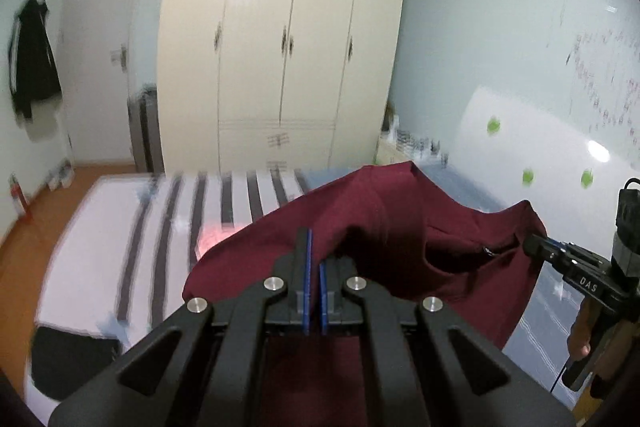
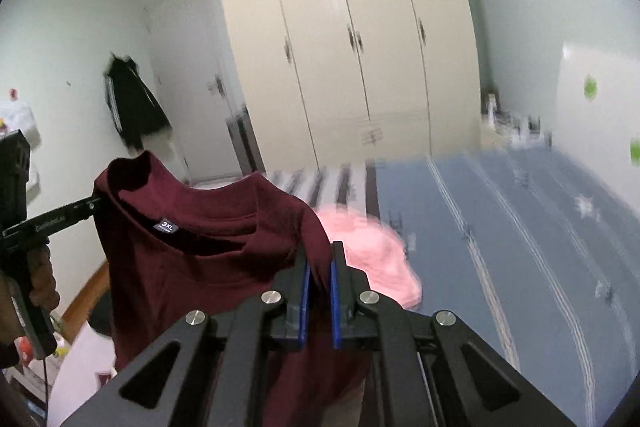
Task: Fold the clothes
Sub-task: 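Raise the sweatshirt high with both grippers, shaking it out to hang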
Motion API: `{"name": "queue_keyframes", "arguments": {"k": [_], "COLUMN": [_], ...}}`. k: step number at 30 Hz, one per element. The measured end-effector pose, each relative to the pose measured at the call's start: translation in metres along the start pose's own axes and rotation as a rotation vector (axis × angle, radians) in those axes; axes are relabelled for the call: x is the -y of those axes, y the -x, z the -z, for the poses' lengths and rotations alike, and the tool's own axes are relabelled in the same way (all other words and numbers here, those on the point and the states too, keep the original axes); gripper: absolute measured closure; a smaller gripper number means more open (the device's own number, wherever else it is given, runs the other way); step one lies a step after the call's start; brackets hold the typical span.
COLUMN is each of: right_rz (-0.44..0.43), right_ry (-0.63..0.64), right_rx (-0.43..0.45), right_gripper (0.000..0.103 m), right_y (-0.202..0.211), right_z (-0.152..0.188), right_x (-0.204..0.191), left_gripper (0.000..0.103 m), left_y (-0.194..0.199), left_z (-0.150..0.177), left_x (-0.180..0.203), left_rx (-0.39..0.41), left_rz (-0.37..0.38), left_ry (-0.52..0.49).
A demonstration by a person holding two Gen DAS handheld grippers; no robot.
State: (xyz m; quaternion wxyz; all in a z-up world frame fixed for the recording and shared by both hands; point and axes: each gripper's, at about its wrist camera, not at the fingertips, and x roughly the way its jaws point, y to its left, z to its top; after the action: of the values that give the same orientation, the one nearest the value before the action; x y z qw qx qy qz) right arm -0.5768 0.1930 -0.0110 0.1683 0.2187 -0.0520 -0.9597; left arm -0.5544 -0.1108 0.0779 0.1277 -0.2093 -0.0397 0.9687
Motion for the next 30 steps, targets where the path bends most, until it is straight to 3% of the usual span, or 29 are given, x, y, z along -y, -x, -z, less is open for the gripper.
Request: {"name": "queue_keyframes", "arguments": {"k": [3, 7, 11, 16, 20, 24, 27, 30], "right_rz": [-0.031, -0.066, -0.087, -0.08, -0.064, -0.04, -0.039, -0.023], "right_ry": [0.038, 0.079, 0.109, 0.127, 0.125, 0.107, 0.073, 0.037], "right_rx": [0.128, 0.242, 0.302, 0.296, 0.252, 0.203, 0.162, 0.107], "right_gripper": [0.096, 0.096, 0.096, 0.096, 0.096, 0.096, 0.096, 0.096], "right_y": [0.049, 0.111, 0.169, 0.233, 0.257, 0.245, 0.208, 0.143], "right_z": [-0.07, -0.126, -0.153, -0.159, -0.148, -0.137, -0.13, -0.132], "right_x": [-0.02, -0.042, -0.061, -0.076, -0.078, -0.079, -0.073, -0.056], "left_gripper": [0.101, 0.101, 0.101, 0.101, 0.101, 0.101, 0.101, 0.101], "left_y": [0.052, 0.132, 0.191, 0.246, 0.255, 0.237, 0.196, 0.135], "left_z": [-0.05, -0.091, -0.101, -0.099, -0.091, -0.081, -0.076, -0.071], "left_x": [0.012, 0.032, 0.046, 0.06, 0.058, 0.051, 0.034, 0.016], "left_rx": [0.102, 0.212, 0.249, 0.236, 0.187, 0.139, 0.09, 0.044], "left_rz": [0.001, -0.007, -0.007, 0.028, 0.063, 0.052, 0.04, 0.014], "left_ry": [-0.001, 0.003, 0.02, 0.038, 0.052, 0.06, 0.087, 0.09]}}
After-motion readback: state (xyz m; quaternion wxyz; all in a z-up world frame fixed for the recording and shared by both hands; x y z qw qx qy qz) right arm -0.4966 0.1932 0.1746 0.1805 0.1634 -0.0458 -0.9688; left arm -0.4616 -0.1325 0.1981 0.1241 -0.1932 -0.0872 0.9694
